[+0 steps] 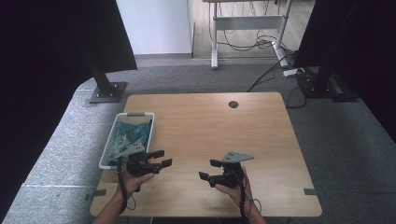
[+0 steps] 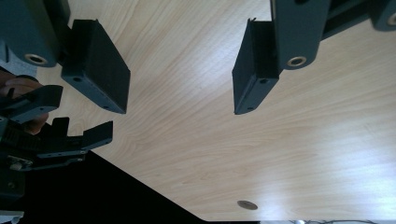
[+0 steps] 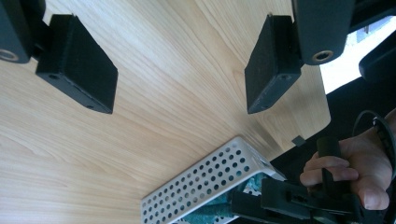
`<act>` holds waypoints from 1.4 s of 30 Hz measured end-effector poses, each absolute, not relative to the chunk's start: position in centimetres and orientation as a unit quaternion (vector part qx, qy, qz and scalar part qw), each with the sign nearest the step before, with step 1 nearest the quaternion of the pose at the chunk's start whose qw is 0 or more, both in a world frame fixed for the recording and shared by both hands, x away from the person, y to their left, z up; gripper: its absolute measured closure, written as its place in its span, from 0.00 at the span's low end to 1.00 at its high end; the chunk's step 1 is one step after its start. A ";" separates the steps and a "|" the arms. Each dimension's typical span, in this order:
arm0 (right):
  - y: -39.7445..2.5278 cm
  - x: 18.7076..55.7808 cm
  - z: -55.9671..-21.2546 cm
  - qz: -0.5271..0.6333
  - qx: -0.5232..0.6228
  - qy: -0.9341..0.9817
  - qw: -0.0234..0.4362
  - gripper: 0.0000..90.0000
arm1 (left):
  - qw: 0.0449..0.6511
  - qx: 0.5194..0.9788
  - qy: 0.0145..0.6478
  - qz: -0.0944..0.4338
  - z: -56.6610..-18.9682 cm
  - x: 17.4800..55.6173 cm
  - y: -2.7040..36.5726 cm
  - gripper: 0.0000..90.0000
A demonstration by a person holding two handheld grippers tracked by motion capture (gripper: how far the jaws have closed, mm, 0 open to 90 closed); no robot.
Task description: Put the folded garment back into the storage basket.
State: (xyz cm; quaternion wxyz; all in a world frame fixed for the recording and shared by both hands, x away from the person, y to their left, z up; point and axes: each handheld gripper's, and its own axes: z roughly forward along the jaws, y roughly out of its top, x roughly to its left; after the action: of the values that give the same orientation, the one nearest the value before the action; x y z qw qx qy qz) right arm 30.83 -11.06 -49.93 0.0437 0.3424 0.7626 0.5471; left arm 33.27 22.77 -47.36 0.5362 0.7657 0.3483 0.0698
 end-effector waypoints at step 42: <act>-17.8 28.8 -54.1 0.540 0.391 0.742 0.065 0.24 | 0.529 0.775 0.343 0.050 -52.0 30.0 19.2 0.31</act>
State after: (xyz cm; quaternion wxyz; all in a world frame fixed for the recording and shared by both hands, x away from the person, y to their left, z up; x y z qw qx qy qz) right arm 28.81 -17.78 -54.07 0.0646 0.3913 0.7423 0.5401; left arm 30.04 19.18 -52.04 0.5287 0.7750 0.3427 0.0495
